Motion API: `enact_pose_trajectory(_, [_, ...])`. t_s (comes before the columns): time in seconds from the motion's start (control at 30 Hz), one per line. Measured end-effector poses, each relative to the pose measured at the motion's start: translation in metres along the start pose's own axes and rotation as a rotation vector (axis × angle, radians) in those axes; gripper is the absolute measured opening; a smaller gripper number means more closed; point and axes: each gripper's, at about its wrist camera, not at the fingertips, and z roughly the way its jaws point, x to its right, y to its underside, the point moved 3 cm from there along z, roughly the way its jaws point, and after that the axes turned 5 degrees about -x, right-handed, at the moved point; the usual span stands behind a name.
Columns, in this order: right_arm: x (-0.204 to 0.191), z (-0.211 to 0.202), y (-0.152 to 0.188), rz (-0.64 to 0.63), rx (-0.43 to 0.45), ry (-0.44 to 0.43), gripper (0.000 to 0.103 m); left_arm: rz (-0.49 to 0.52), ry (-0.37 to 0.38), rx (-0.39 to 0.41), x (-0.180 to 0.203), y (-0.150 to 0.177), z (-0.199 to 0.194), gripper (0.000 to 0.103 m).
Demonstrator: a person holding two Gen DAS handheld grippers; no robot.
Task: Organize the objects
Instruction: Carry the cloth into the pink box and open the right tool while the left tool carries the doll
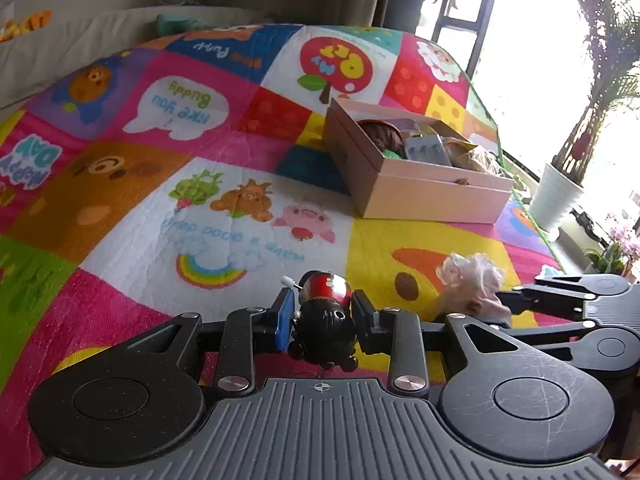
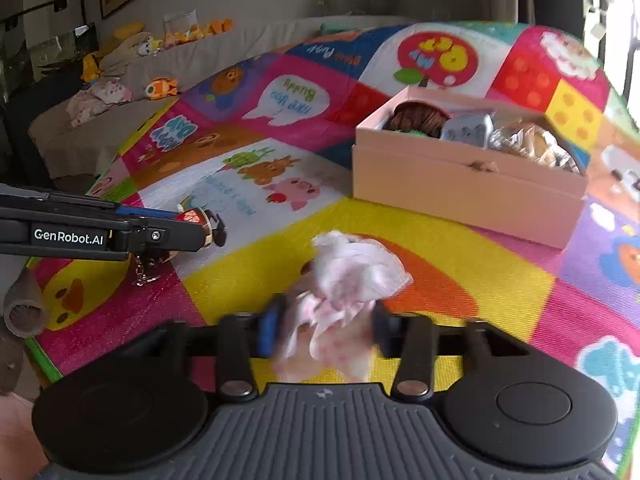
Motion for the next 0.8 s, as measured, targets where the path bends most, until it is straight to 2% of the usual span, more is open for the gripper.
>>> enact_pose_trajectory(0.03, [0.001,0.000,-0.002,0.001,0.011,0.004,0.029,-0.003,0.008,0.001,0.000,-0.004,0.000,0.035])
enact_pose_trajectory(0.13, [0.015,-0.012,-0.010,0.043,0.083,0.039,0.029,0.004,0.057,0.019,0.005,-0.026,-0.001,0.035])
enact_pose_trajectory(0.3, [0.044,-0.032,-0.017,0.150,0.188,0.106,0.029,0.061,0.146,0.116,0.034,-0.093,0.003,0.035])
enact_pose_trajectory(0.4, [0.050,-0.040,-0.013,0.174,0.207,0.092,0.029,0.102,0.190,0.161,0.059,-0.129,0.024,0.035])
enact_pose_trajectory(0.5, [0.051,-0.044,-0.005,0.170,0.204,0.096,0.029,0.058,0.233,0.161,0.071,-0.152,0.059,0.035])
enact_pose_trajectory(0.6, [0.056,-0.049,0.003,0.178,0.205,0.112,0.029,0.027,0.260,0.131,0.071,-0.155,0.097,0.035])
enact_pose_trajectory(0.7, [0.063,-0.047,0.009,0.200,0.190,0.112,0.029,0.029,0.202,0.051,0.066,-0.144,0.130,0.034])
enact_pose_trajectory(0.8, [0.067,-0.043,0.011,0.211,0.175,0.114,0.029,0.009,0.195,0.033,0.053,-0.133,0.136,0.034])
